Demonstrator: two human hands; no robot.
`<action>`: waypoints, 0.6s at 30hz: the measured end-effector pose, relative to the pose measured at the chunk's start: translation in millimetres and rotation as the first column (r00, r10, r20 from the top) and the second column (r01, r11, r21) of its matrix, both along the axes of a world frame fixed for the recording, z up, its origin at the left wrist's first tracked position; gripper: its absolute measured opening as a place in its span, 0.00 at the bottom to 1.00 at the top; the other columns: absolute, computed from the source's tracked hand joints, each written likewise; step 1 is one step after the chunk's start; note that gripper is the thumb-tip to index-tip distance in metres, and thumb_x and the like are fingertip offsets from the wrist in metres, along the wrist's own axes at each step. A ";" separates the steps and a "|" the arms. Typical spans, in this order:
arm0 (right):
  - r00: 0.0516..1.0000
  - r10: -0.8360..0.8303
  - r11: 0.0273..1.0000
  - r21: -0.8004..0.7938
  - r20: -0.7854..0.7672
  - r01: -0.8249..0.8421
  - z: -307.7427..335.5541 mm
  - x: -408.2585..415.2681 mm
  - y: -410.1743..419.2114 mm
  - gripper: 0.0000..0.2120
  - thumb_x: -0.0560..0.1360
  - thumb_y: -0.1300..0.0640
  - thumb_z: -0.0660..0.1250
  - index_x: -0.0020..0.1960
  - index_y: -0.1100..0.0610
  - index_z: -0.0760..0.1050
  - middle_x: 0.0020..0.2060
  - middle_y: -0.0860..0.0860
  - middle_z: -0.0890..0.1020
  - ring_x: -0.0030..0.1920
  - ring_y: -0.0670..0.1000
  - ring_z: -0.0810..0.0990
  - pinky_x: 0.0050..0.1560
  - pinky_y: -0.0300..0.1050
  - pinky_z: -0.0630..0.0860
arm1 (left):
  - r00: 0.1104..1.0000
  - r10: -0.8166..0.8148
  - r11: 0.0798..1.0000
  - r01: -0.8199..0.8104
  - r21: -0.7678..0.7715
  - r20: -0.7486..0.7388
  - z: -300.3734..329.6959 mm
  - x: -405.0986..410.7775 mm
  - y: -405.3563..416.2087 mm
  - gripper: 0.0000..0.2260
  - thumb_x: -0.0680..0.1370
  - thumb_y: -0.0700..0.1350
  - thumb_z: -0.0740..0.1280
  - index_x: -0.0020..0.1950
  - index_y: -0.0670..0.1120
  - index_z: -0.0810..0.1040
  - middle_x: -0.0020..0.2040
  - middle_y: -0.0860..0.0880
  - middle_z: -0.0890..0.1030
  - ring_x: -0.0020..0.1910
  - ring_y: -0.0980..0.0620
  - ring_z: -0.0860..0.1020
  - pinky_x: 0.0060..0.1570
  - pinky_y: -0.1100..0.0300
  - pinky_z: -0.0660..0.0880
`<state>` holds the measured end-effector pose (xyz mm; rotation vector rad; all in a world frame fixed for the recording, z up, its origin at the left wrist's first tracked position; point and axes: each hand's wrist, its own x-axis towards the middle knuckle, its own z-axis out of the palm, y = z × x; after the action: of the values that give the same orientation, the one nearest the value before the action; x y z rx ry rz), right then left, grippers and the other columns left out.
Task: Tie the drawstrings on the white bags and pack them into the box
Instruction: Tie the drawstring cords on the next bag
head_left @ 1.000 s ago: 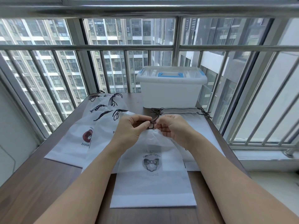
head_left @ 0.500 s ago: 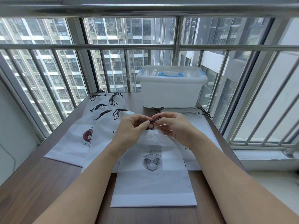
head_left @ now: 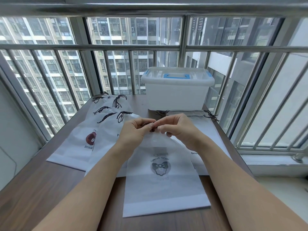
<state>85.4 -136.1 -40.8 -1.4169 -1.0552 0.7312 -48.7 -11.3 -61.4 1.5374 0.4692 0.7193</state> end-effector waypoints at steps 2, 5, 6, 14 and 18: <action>1.000 0.012 1.000 -0.005 0.022 -0.012 -2.4 1.0 1.1 0.07 0.77 0.65 0.70 0.50 0.60 0.86 0.42 0.58 0.86 0.40 0.48 0.76 0.39 0.41 0.70 | 1.000 0.002 1.000 -0.002 -0.018 0.005 0.3 -0.1 0.2 0.07 0.77 0.37 0.71 0.53 0.38 0.84 0.41 0.47 0.86 0.39 0.57 0.82 0.43 0.68 0.76; 0.998 -0.023 1.000 0.009 0.060 0.023 -5.4 0.7 3.1 0.05 0.75 0.64 0.73 0.49 0.62 0.86 0.38 0.57 0.86 0.37 0.47 0.77 0.38 0.39 0.72 | 1.000 -0.005 1.000 0.005 -0.023 0.001 0.1 -1.0 0.4 0.06 0.77 0.36 0.70 0.53 0.39 0.84 0.42 0.47 0.86 0.40 0.57 0.82 0.43 0.68 0.76; 0.997 -0.047 0.999 0.023 0.059 0.045 -6.7 -0.4 4.2 0.04 0.74 0.65 0.75 0.48 0.63 0.86 0.36 0.56 0.85 0.36 0.47 0.77 0.37 0.40 0.73 | 1.000 -0.008 1.000 0.008 -0.025 0.001 -0.4 -1.1 0.4 0.06 0.78 0.36 0.70 0.53 0.40 0.84 0.42 0.47 0.86 0.40 0.57 0.82 0.43 0.67 0.76; 0.983 -0.169 0.985 0.035 0.077 0.167 -8.1 -2.7 9.4 0.17 0.68 0.65 0.80 0.55 0.62 0.80 0.33 0.58 0.84 0.29 0.50 0.78 0.31 0.43 0.75 | 0.998 -0.056 0.998 0.056 0.042 0.009 2.6 -3.5 -0.7 0.06 0.78 0.36 0.70 0.51 0.42 0.85 0.43 0.46 0.87 0.43 0.56 0.83 0.46 0.68 0.77; 0.973 -0.121 0.992 0.010 0.198 0.122 -10.0 -0.5 8.6 0.05 0.72 0.59 0.78 0.42 0.60 0.85 0.29 0.53 0.79 0.29 0.46 0.69 0.31 0.39 0.64 | 0.996 -0.084 0.994 0.081 0.067 0.033 4.5 -4.9 -0.2 0.06 0.78 0.34 0.69 0.52 0.41 0.84 0.46 0.44 0.87 0.46 0.52 0.83 0.50 0.65 0.78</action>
<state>84.9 -127.5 -50.8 -1.5659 -1.1093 0.5094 -53.6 -11.5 -56.8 1.5930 0.3563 0.7025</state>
